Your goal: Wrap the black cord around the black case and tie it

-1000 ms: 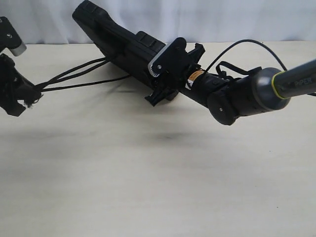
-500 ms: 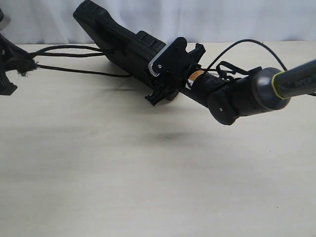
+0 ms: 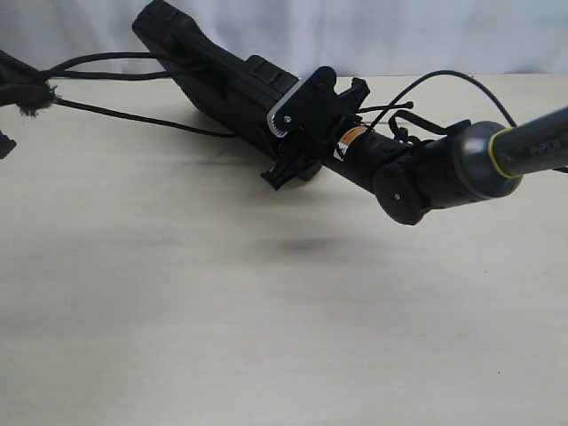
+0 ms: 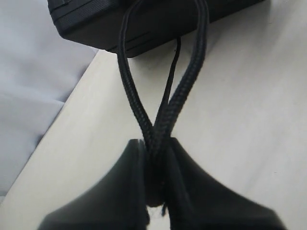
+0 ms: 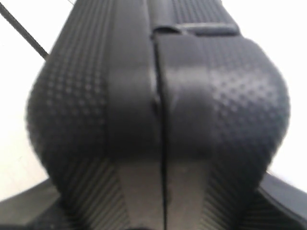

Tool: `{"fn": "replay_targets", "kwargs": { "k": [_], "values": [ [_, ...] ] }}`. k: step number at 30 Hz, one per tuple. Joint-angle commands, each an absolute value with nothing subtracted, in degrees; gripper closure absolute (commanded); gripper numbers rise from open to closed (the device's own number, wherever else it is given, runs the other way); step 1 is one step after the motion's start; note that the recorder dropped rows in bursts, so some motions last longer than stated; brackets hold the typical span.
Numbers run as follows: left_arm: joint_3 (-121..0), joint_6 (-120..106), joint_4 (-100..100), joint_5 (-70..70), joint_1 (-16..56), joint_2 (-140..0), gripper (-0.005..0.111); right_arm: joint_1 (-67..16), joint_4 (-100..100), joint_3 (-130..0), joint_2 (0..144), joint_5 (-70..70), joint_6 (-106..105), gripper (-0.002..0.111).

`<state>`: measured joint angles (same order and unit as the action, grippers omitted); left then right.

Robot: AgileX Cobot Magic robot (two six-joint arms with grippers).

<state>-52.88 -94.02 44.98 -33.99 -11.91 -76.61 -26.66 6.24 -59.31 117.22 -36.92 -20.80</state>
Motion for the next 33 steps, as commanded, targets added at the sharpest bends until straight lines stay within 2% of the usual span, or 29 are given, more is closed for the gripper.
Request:
{"fn": "replay_targets", "kwargs": {
  "k": [1,6,13,18,33],
  "values": [
    [-51.6,-95.9,46.0,-31.8,-11.9,-77.4,0.107,-26.0,4.7,-58.5,117.5,-34.1,-19.7,0.104],
    [-51.4,-98.2,47.9,-29.9,-11.0,-80.8,0.107,-26.1,4.7,-58.5,117.5,-34.1,-19.7,0.104],
    [-51.4,-99.3,48.7,-20.4,-2.9,-85.1,0.107,-26.1,4.7,-58.5,117.5,-33.8,-19.7,0.104],
    [-51.4,-99.3,48.7,-17.2,0.0,-87.6,0.107,-26.1,4.7,-58.5,117.5,-33.0,-19.7,0.104],
    [-51.4,-99.2,48.7,-15.9,0.0,-87.6,0.107,-26.1,4.7,-58.5,117.5,-32.6,-19.7,0.104]
  ]
}}
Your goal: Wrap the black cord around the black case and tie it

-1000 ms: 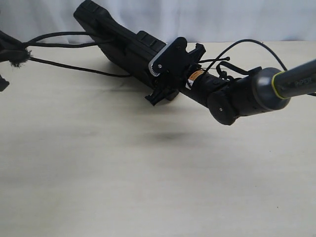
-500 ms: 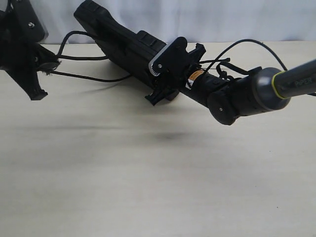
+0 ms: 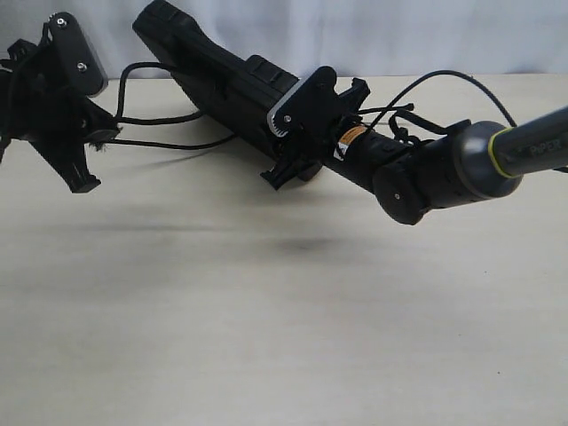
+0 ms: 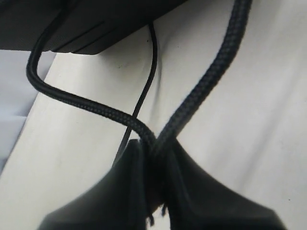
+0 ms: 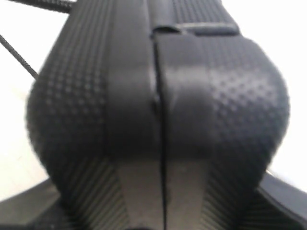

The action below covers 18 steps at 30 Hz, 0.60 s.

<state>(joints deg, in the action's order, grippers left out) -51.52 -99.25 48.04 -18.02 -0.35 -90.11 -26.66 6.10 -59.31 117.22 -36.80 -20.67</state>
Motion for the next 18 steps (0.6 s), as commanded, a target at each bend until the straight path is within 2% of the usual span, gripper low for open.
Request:
{"fn": "replay_targets", "kwargs": {
  "k": [1,8,18],
  "values": [
    [-51.4,-99.2,48.7,-15.7,0.0,-86.4,0.107,-26.1,4.7,-58.5,117.5,-32.6,-19.7,0.104],
    [-51.4,-99.2,48.9,-17.8,0.0,-77.4,0.107,-26.1,4.7,-58.5,117.5,-32.6,-19.7,0.104],
    [-51.4,-108.5,62.1,-22.3,0.0,-84.8,0.107,-26.1,4.7,-58.5,117.5,-32.8,-19.7,0.104]
  ]
}}
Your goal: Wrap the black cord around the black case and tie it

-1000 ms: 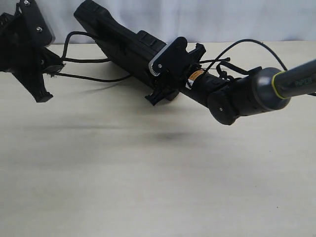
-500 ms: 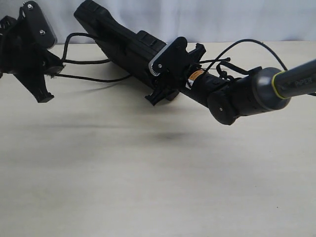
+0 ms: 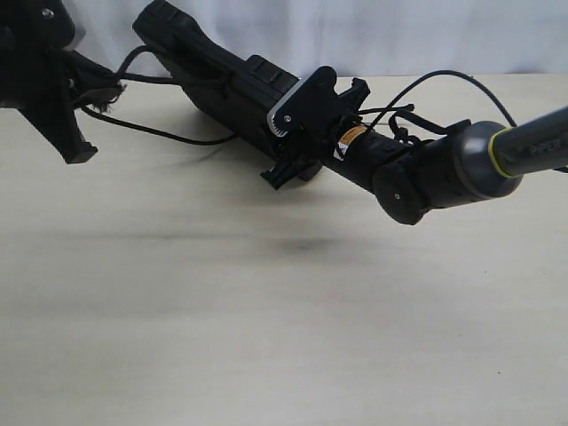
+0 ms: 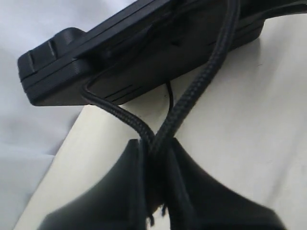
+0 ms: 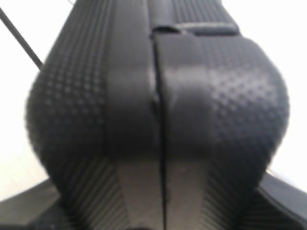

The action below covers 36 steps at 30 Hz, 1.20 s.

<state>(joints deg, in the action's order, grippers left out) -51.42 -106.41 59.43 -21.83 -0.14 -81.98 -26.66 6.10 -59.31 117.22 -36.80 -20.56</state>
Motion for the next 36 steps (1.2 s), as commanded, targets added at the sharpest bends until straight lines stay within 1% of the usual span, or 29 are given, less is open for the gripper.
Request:
{"fn": "replay_targets", "kwargs": {
  "k": [1,4,10,14,17,22,26,28,32,36],
  "values": [
    [-51.4,-108.5,61.7,-22.4,0.0,-85.6,0.107,-26.1,4.7,-58.5,117.5,-32.8,-19.7,0.104],
    [-51.4,-108.5,60.0,-24.6,0.0,-87.4,0.107,-26.1,4.7,-58.5,117.5,-32.8,-19.7,0.104],
    [-51.4,-102.1,48.5,-29.1,0.0,-91.5,0.107,-26.1,4.7,-58.5,117.5,-32.8,-19.7,0.104],
    [-51.4,-101.7,47.5,-29.4,0.1,-94.9,0.107,-26.1,4.7,-58.5,117.5,-32.8,-19.7,0.104],
    [-51.4,-101.7,47.4,-27.2,1.3,-97.0,0.107,-26.1,4.7,-58.5,117.5,-32.8,-19.7,0.104],
    [-51.4,-101.7,47.6,-13.7,8.7,-98.4,0.107,-26.1,4.7,-58.5,117.5,-32.8,-19.7,0.104],
    [-53.5,-102.2,47.2,-10.2,11.3,-98.4,0.107,-26.1,4.7,-58.5,117.5,-32.7,-19.7,0.104],
    [-55.3,-102.2,47.6,-9.9,11.3,-98.4,0.107,-26.1,4.7,-58.5,117.5,-32.5,-19.7,0.104],
    [-56.2,-101.9,47.6,-2.6,11.0,-98.4,0.107,-26.1,4.7,-58.5,117.5,-32.2,-19.7,0.104],
    [-56.2,-101.5,48.7,-1.8,8.0,-98.4,0.107,-26.1,4.7,-58.5,117.5,-32.2,-20.2,0.104]
  ]
}}
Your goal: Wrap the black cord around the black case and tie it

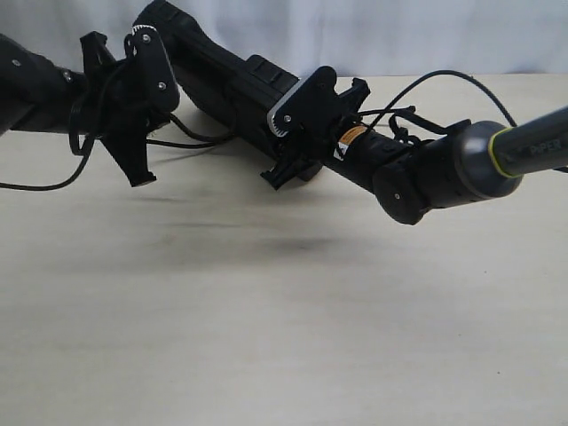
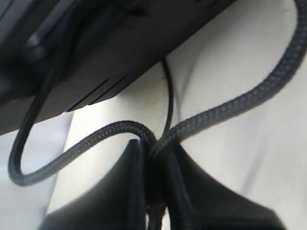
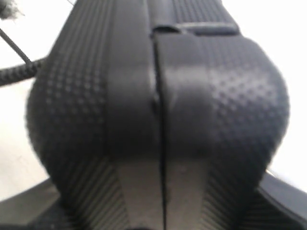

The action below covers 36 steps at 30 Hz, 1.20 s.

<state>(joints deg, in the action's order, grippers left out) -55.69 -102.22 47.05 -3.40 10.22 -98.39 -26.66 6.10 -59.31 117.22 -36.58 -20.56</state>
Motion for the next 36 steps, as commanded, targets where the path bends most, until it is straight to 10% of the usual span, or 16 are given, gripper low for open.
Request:
{"fn": "replay_targets", "kwargs": {
  "k": [1,17,36],
  "values": [
    [-56.2,-101.5,49.5,-1.8,7.4,-98.4,0.107,-26.1,4.7,-58.5,117.5,-32.2,-20.4,0.104],
    [-56.2,-100.1,58.8,-3.0,4.4,-98.1,0.107,-26.1,4.7,-58.5,117.5,-30.7,-20.5,0.104],
    [-47.1,-91.8,22.6,-27.2,-1.3,-97.5,0.107,-26.0,-2.6,-58.6,117.5,-30.8,-24.3,0.104]
  ]
}}
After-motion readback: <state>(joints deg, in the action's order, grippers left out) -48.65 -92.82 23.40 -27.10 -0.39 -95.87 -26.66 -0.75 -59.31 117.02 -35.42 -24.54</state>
